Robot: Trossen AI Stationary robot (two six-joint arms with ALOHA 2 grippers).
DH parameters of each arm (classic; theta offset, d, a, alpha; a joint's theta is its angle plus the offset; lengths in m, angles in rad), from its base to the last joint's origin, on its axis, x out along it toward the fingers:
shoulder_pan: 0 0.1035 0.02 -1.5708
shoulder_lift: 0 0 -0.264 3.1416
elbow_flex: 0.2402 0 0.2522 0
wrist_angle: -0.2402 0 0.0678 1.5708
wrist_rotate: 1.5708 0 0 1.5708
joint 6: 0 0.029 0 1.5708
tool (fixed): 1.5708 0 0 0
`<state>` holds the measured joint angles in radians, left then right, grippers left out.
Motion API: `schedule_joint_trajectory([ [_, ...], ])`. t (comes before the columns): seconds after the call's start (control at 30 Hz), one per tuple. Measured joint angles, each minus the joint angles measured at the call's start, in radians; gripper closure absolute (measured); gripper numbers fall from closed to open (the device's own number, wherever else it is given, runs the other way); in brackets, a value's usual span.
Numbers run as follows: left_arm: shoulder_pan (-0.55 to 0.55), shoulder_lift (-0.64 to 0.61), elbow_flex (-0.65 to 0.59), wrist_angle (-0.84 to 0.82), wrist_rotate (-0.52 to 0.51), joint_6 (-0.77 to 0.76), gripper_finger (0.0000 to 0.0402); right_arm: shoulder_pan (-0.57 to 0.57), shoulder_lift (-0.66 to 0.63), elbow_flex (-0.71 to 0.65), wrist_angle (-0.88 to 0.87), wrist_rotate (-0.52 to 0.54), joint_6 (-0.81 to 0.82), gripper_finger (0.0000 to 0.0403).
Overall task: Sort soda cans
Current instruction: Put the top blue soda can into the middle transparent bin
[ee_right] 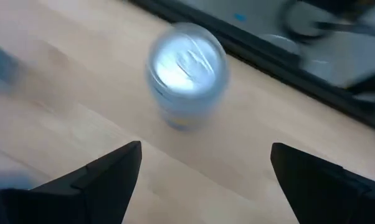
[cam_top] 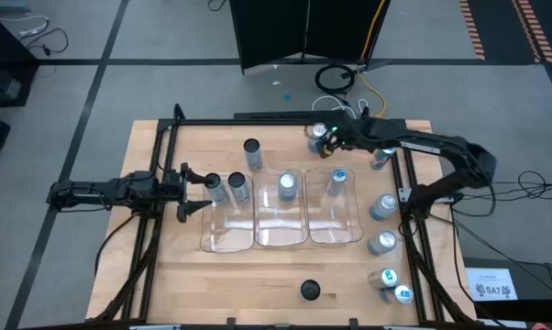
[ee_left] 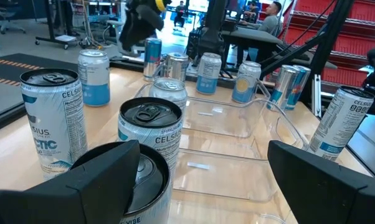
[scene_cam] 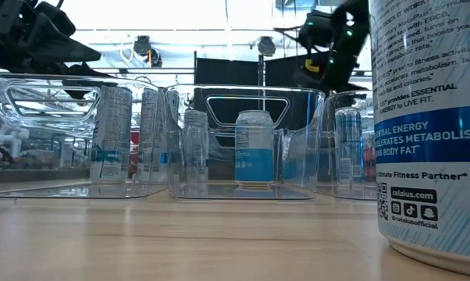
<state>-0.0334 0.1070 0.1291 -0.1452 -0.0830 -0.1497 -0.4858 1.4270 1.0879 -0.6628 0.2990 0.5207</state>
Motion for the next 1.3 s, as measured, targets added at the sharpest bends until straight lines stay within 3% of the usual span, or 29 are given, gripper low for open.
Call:
schedule_joint_trajectory([
  [0.1, 0.000, 0.000, 0.000, 0.000, 0.000, 0.000, 0.0039, -0.048, -0.035, -0.065, 0.171, -0.046, 0.040, 0.0055],
  [0.17, 0.000, 0.000, 0.000, 0.000, 0.000, 0.000, 0.0039, -0.068, -0.019, -0.064, 0.198, -0.049, 0.031, 0.0055],
  [0.33, 0.000, 0.000, 0.000, 0.000, 0.000, 0.000, 0.0039, -0.079, 0.069, 0.000, 0.199, -0.095, -0.021, 0.0055],
  [0.63, 0.000, 0.000, 0.000, 0.001, 0.000, 0.000, 0.0039, -0.097, 0.195, 0.095, 0.192, -0.058, -0.045, 0.0055],
  [1.3, 0.000, 0.000, 0.000, 0.001, 0.000, 0.000, 0.0039, -0.138, 0.309, 0.101, 0.166, -0.072, -0.046, 0.0055],
])
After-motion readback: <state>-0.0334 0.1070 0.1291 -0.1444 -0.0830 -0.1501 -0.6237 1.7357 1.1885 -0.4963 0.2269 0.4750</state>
